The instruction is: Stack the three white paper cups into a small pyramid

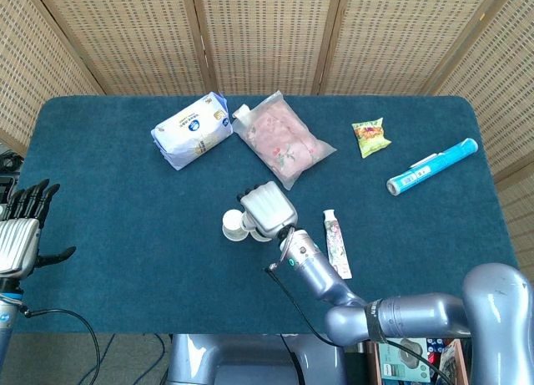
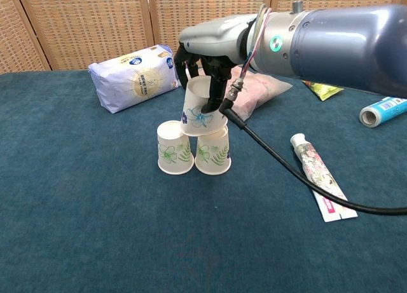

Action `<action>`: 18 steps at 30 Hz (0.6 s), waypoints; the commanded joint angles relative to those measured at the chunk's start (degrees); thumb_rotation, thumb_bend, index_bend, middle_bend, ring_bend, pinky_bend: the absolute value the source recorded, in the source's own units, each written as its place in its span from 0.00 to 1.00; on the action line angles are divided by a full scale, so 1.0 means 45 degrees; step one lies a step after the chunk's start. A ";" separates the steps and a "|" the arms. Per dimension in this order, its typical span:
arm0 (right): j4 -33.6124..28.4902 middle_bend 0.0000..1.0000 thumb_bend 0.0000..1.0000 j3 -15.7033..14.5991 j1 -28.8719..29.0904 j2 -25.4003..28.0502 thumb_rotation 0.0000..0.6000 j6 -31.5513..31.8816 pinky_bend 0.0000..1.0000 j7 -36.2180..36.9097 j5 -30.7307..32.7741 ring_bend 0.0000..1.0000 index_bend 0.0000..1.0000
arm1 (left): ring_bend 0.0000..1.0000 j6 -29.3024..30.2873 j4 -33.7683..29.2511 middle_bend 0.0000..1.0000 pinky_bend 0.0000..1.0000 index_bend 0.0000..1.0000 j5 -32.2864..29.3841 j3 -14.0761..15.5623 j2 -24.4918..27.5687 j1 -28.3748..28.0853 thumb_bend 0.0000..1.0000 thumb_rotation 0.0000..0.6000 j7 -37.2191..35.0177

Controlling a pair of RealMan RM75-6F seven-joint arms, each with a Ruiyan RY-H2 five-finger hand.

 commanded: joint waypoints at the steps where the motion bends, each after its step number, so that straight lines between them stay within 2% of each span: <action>1: 0.0098 0.57 0.45 0.0024 0.0134 -0.0141 1.00 0.0126 0.58 -0.0086 0.0169 0.48 0.47 | 0.00 -0.0037 -0.0005 0.00 0.00 0.00 -0.0039 -0.0017 0.0041 -0.0003 0.15 1.00 -0.0073; 8: 0.0345 0.54 0.45 -0.0132 0.0426 -0.0413 1.00 0.0420 0.57 -0.0479 0.0726 0.48 0.47 | 0.00 -0.0147 0.0034 0.00 0.00 0.00 -0.0067 -0.0032 0.0165 -0.0003 0.16 1.00 -0.0343; 11: 0.0237 0.43 0.45 -0.0114 0.0446 -0.0331 1.00 0.0321 0.48 -0.0400 0.0908 0.42 0.43 | 0.00 -0.0164 0.0035 0.00 0.00 0.00 -0.0073 -0.0032 0.0172 -0.0004 0.15 1.00 -0.0363; 13: 0.0159 0.33 0.42 -0.0107 0.0463 -0.0244 1.00 0.0260 0.36 -0.0363 0.0995 0.32 0.35 | 0.00 -0.0161 0.0021 0.00 0.00 0.00 -0.0082 -0.0037 0.0179 0.0000 0.15 1.00 -0.0377; 15: 0.0086 0.26 0.37 -0.0126 0.0485 -0.0161 1.00 0.0223 0.31 -0.0352 0.1018 0.28 0.28 | 0.00 -0.0159 0.0011 0.00 0.00 0.00 -0.0094 -0.0044 0.0185 0.0001 0.15 1.00 -0.0383; 18: -0.0065 0.19 0.32 -0.0132 0.0503 -0.0079 1.00 0.0213 0.28 -0.0287 0.1016 0.25 0.19 | 0.00 -0.0158 -0.0004 0.00 0.00 0.00 -0.0101 -0.0047 0.0189 0.0006 0.15 1.00 -0.0397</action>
